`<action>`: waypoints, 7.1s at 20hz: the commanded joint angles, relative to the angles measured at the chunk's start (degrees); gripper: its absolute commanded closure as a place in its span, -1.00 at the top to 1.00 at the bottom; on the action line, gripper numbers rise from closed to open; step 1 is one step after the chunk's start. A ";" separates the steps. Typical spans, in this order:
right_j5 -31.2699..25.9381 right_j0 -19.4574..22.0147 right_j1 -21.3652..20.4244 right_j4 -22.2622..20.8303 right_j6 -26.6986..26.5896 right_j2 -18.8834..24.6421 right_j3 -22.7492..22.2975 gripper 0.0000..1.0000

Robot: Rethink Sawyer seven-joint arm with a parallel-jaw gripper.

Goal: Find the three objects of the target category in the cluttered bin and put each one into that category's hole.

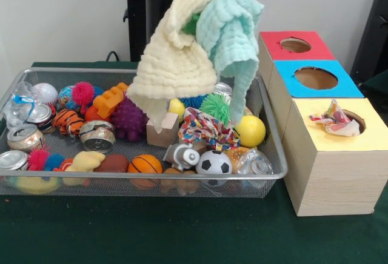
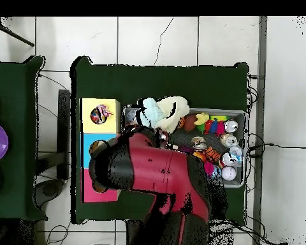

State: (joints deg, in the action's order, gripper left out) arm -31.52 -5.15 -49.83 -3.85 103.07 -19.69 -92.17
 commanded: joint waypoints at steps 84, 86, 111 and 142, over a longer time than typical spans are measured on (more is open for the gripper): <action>14.95 16.78 8.86 -5.09 8.95 21.16 -11.91 1.00; 15.90 16.53 10.28 -5.15 8.82 20.90 -10.88 1.00; 26.46 15.07 20.31 -4.08 9.92 21.61 -6.02 1.00; 29.63 14.78 19.31 1.24 9.61 19.62 -4.69 1.00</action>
State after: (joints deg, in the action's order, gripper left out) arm -2.57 7.77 -29.34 -5.14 103.07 -4.14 -99.73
